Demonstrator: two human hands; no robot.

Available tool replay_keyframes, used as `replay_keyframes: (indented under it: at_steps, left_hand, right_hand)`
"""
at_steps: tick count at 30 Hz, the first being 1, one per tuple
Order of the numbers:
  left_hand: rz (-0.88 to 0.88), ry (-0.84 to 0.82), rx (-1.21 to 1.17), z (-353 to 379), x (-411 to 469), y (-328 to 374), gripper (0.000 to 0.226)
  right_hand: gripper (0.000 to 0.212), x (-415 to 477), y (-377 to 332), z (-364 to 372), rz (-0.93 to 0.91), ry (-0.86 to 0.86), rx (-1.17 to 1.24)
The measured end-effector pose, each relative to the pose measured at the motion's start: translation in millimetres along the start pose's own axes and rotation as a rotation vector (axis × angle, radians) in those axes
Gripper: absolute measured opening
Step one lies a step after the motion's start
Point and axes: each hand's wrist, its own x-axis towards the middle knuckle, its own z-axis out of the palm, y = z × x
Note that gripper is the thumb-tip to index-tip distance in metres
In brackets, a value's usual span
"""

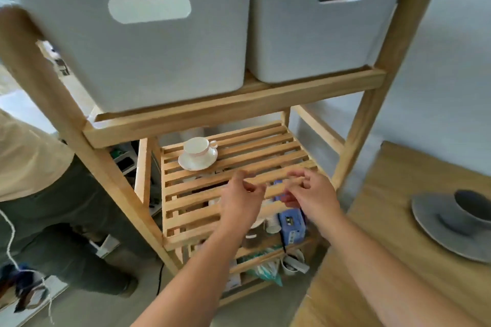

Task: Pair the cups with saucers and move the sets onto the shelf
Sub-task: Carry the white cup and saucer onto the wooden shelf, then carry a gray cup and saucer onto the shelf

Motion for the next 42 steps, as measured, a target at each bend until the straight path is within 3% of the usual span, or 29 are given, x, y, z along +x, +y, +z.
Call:
replay_keyframes:
  at_steps: [11,21,26,34,42]
  left_hand:
    - [0.266,-0.645,0.074,106,-108,38,0.017]
    - [0.424,-1.068,0.194,195,-214,45,0.025]
    - [0.414,-1.135,0.26,232,-244,43,0.022]
    - [0.4,-0.952,0.347,267,-258,33,0.059]
    - [0.14,-1.013,0.293,280,-258,30,0.038]
  right_hand:
    - [0.016,-177,48,-131,0.067,0.573,0.116]
    - [0.015,-296,102,-192,0.127,0.925,0.193]
    - [0.011,-329,136,-228,0.203,1.021,0.231]
    - [0.016,-345,177,-290,0.357,0.999,0.143]
    - [0.024,-322,188,-324,0.471,0.797,0.135]
